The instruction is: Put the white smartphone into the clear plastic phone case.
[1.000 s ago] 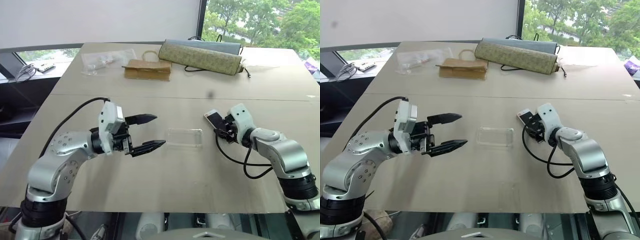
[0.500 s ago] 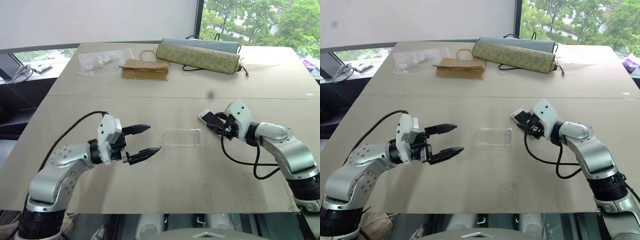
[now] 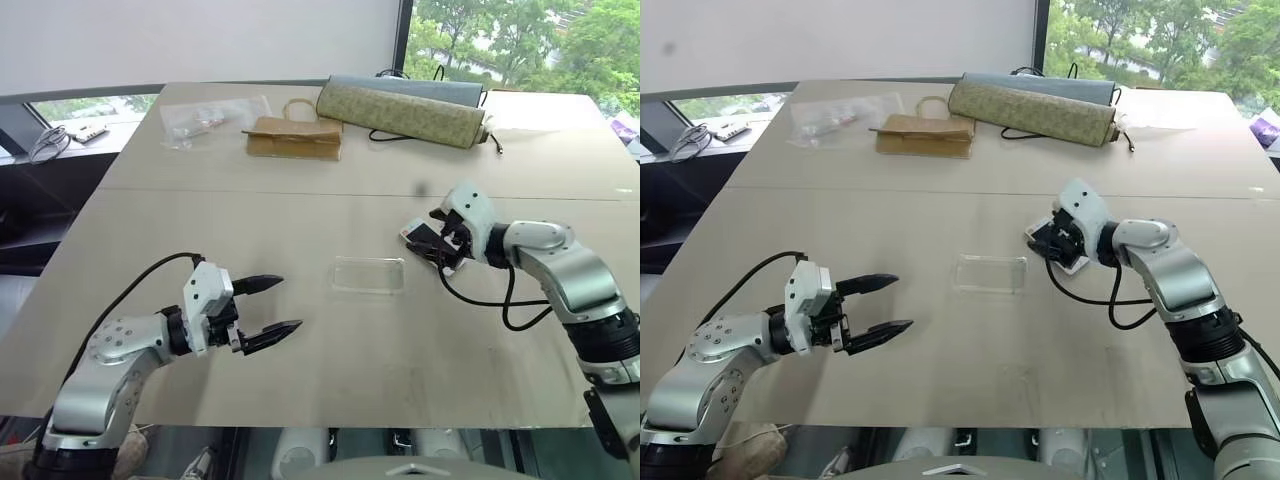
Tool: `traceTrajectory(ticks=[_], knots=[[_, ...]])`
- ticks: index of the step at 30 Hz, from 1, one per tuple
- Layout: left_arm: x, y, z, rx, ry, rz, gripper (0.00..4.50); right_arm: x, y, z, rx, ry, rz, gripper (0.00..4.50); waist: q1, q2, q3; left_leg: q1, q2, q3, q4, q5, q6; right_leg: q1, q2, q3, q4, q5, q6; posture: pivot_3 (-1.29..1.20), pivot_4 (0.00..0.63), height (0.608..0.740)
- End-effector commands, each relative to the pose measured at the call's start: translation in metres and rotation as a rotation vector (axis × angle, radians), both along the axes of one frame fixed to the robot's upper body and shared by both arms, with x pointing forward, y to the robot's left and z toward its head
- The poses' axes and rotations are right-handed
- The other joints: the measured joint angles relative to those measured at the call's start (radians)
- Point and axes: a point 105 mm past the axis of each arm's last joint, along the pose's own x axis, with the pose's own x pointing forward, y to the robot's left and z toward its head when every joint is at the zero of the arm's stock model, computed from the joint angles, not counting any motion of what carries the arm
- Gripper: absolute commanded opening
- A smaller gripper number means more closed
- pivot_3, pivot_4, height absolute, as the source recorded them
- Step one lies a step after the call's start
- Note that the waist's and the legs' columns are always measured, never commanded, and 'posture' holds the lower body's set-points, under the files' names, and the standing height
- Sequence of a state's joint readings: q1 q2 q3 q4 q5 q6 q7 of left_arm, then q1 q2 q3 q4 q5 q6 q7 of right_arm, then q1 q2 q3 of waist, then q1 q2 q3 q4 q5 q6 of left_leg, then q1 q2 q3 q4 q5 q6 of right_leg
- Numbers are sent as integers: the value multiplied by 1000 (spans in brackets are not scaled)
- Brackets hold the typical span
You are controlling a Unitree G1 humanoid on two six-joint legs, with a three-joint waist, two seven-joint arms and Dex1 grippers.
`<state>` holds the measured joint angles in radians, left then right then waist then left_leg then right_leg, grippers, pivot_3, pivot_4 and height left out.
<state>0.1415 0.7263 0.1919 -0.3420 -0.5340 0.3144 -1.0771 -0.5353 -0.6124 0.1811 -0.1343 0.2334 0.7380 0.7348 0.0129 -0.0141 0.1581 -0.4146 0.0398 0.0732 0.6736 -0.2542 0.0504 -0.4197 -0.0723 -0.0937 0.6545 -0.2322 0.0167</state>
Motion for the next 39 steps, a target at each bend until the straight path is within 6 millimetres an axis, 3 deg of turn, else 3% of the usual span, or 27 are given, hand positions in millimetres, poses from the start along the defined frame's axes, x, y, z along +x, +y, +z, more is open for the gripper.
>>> traceTrajectory(ticks=[1,4,13,20,23,24,26,29,32,35,39], knots=[[-3,4,9,-10,-53,-8,4500,1,-16,-3,12,17,-104,4466,-1,0,0,0,0,0,0,0,0,0,0,0,0,0,0,0,150,740],[-4,3,10,-31,-62,-32,4500,-4,-23,-15,17,69,-152,4466,-1,1,0,0,0,0,-1,0,0,-1,0,0,1,0,0,0,150,740],[7,-7,45,-107,-173,-58,4500,-10,-36,-48,-10,166,-244,4466,0,0,0,1,0,0,-1,0,0,0,1,0,1,0,0,0,150,740],[5,-23,71,-132,-215,-44,4500,-16,-31,-60,-30,223,-208,4466,1,-2,-1,2,0,0,-1,0,0,1,1,0,1,0,1,0,150,740],[8,-30,80,-145,-219,-16,4500,-15,-29,-60,-31,213,-201,3639,1,-2,-1,2,0,-1,-1,0,0,2,1,0,1,0,1,0,150,740],[10,-32,81,-147,-209,-6,4500,-14,-29,-59,-28,204,-198,3109,1,-2,-1,2,0,-1,-1,0,0,2,1,0,1,0,1,0,150,740],[13,-35,80,-144,-184,12,4500,-13,-28,-58,-24,198,-197,2915,0,-2,-1,3,0,-1,-1,0,0,3,1,0,1,0,1,0,150,740],[17,-40,78,-150,-156,31,4500,-10,-30,-52,-22,154,-196,2915,0,-2,-1,3,0,-1,-1,0,0,3,2,0,1,-1,2,0,150,740],[22,-38,72,-132,-131,59,4500,-5,-28,-32,17,61,-173,2915,0,-2,-1,3,0,-1,-1,0,0,3,2,0,1,-1,2,0,150,740],[29,-32,64,-100,-141,107,4500,-4,-17,-5,76,-43,-79,2915,0,0,0,3,0,0,-1,0,0,3,2,0,1,-1,3,0,150,740],[26,-26,56,-155,-162,68,4500,-18,11,24,102,-114,132,2915,-2,2,2,3,0,1,-2,0,0,1,2,1,1,0,1,0,150,740]])
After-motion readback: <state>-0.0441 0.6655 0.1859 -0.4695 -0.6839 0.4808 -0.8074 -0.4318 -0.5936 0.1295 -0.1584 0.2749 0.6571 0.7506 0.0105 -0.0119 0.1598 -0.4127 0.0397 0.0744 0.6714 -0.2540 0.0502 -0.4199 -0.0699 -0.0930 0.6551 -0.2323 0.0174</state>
